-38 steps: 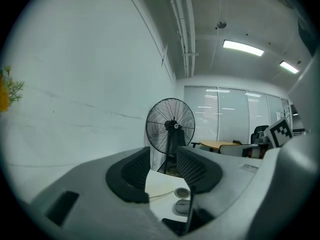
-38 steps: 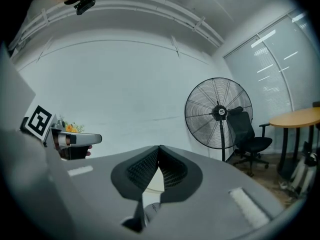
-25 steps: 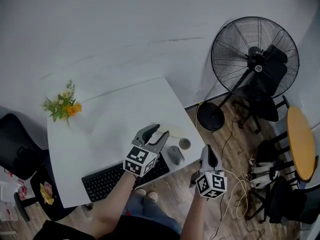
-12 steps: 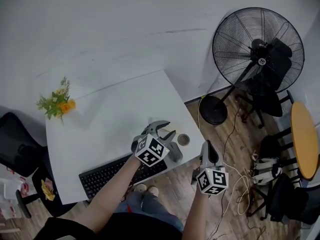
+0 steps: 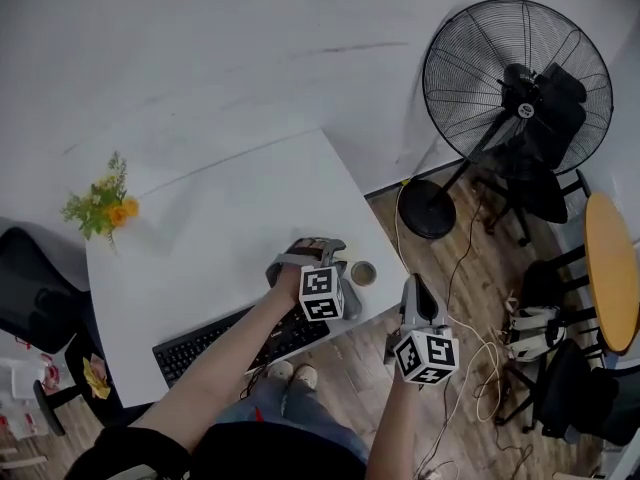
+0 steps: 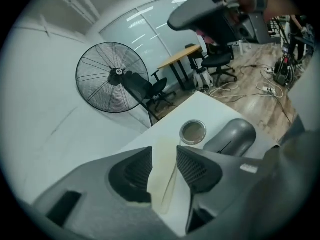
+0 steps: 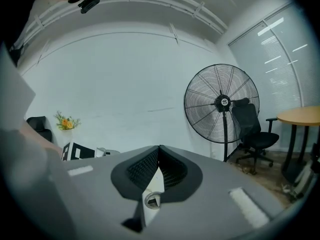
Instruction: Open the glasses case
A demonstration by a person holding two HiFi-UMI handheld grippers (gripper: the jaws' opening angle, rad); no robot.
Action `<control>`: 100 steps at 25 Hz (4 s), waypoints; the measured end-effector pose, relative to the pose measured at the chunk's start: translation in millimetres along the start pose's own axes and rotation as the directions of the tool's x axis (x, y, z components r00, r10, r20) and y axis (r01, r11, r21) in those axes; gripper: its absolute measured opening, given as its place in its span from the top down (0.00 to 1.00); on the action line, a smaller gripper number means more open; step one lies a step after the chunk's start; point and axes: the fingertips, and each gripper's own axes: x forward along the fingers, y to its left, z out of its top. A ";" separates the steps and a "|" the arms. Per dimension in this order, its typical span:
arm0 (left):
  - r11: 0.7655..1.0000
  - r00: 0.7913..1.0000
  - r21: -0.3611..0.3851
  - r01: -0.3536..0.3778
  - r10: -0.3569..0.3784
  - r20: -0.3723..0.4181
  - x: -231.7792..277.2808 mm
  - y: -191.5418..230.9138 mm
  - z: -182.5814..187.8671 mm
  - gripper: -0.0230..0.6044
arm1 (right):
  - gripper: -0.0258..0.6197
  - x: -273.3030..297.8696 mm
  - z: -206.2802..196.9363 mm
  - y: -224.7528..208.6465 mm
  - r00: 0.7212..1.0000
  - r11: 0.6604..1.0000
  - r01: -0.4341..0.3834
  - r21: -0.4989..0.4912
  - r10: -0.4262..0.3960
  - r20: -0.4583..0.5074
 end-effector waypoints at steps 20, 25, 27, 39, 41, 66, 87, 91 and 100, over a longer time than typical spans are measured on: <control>0.961 0.990 0.266 0.073 -0.036 -0.140 50.4 -18.5 -14.2 0.75 | 0.94 8.9 -10.2 -16.1 0.999 1.000 0.022 0.017 -0.021 -0.032; 0.962 0.991 0.265 0.069 -0.034 -0.132 49.7 -17.1 -13.6 0.76 | 0.94 10.8 -10.8 -17.2 0.999 0.999 0.028 0.017 -0.027 -0.033; 0.963 0.991 0.263 0.064 -0.031 -0.129 49.0 -16.0 -13.5 0.78 | 0.94 12.7 -11.5 -16.5 0.999 1.000 0.027 0.016 -0.026 -0.036; 0.970 0.995 0.240 -0.025 0.047 -0.086 41.3 16.6 -7.9 0.88 | 0.94 28.2 -13.4 -5.4 0.999 1.000 -0.001 0.014 0.001 -0.046; 0.973 0.995 0.227 -0.045 0.065 -0.081 42.8 28.9 -7.0 0.89 | 0.94 32.5 -15.2 -2.4 0.998 1.000 -0.011 0.012 0.012 -0.054; 0.992 0.995 0.099 -0.081 0.086 -0.051 59.4 82.5 -5.8 0.89 | 0.94 44.2 -29.7 16.0 0.992 0.998 -0.062 0.010 0.063 -0.109; 0.636 0.794 -0.768 -0.080 0.507 0.337 -158.0 146.0 12.5 0.95 | 0.94 47.6 12.1 58.1 0.991 0.991 -0.130 -0.023 0.130 -0.004; 0.533 0.732 -0.844 -0.060 0.598 0.325 -196.3 142.8 -4.9 0.95 | 0.94 46.7 23.7 67.8 0.990 0.990 -0.138 -0.039 0.139 0.029; 0.505 0.744 -0.859 -0.084 0.606 0.283 -210.7 112.9 -34.5 0.95 | 0.94 37.5 30.2 78.6 0.990 0.991 -0.118 -0.065 0.122 0.064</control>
